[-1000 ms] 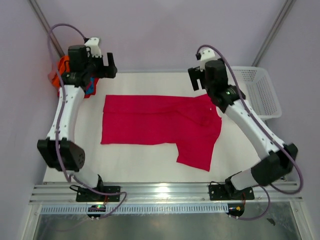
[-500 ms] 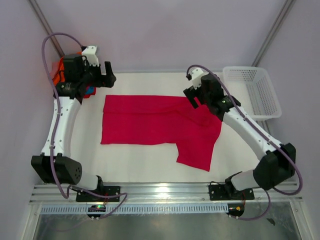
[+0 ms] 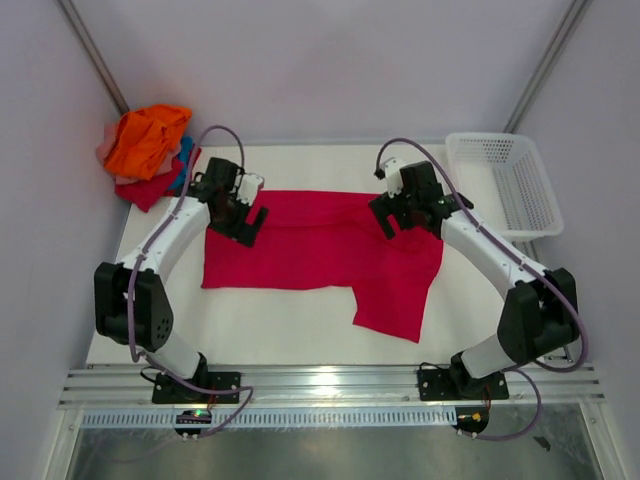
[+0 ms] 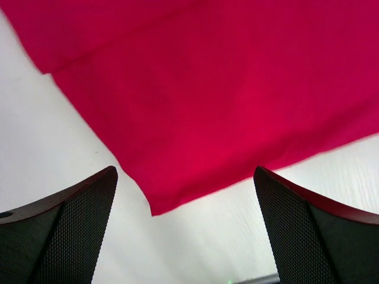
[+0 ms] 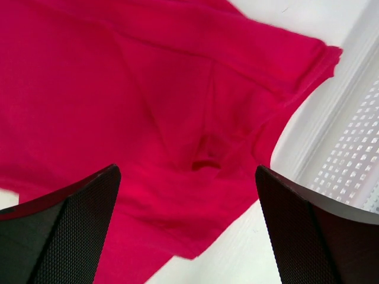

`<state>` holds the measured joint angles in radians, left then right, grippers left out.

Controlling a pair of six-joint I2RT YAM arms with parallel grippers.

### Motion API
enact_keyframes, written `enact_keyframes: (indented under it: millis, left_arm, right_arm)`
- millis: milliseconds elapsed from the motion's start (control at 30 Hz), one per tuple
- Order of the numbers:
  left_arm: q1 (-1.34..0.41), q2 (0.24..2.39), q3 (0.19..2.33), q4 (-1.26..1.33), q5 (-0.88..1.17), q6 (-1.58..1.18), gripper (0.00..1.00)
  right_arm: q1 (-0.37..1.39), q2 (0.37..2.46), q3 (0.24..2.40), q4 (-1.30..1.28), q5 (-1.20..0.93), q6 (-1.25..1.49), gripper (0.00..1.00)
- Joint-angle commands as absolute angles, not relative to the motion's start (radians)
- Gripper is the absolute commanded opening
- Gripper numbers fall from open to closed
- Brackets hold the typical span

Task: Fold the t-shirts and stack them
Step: Fold the flattened tshirt in 1/3 of the way, then grap the side of the flattened tshirt closest away from the robot with both arms

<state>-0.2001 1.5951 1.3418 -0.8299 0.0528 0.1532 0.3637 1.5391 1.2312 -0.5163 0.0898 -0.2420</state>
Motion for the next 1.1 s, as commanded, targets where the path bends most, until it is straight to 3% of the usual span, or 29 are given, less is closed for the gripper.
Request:
enact_keyframes:
  millis: [0,300,600,833,1067]
  left_arm:
    - [-0.287,1.565,1.347,-0.913,0.009,0.313,0.99]
    - [-0.336,1.6,1.416,-0.986,0.058,0.417,0.99]
    - [-0.347,1.513,1.315,-1.049,0.018,0.511,0.99]
    - [-0.348,1.434,1.186,-1.016,-0.074,0.491,0.99]
    - [-0.348,1.46,1.157,-0.971,-0.081,0.443,0.99]
  right_arm:
    - [0.376,1.369,1.125,-0.535,-0.046,-0.369,0.99]
    - [0.379,1.01,0.822,-0.554,-0.006,-0.664,0.99]
    - [0.38,0.925,0.744,-0.643,0.077,-0.718,0.99]
    - [0.379,0.72,0.675,-0.86,-0.027,-0.883,0.99]
    - [0.379,0.707,0.661,-0.969,-0.107,-0.914,0.99]
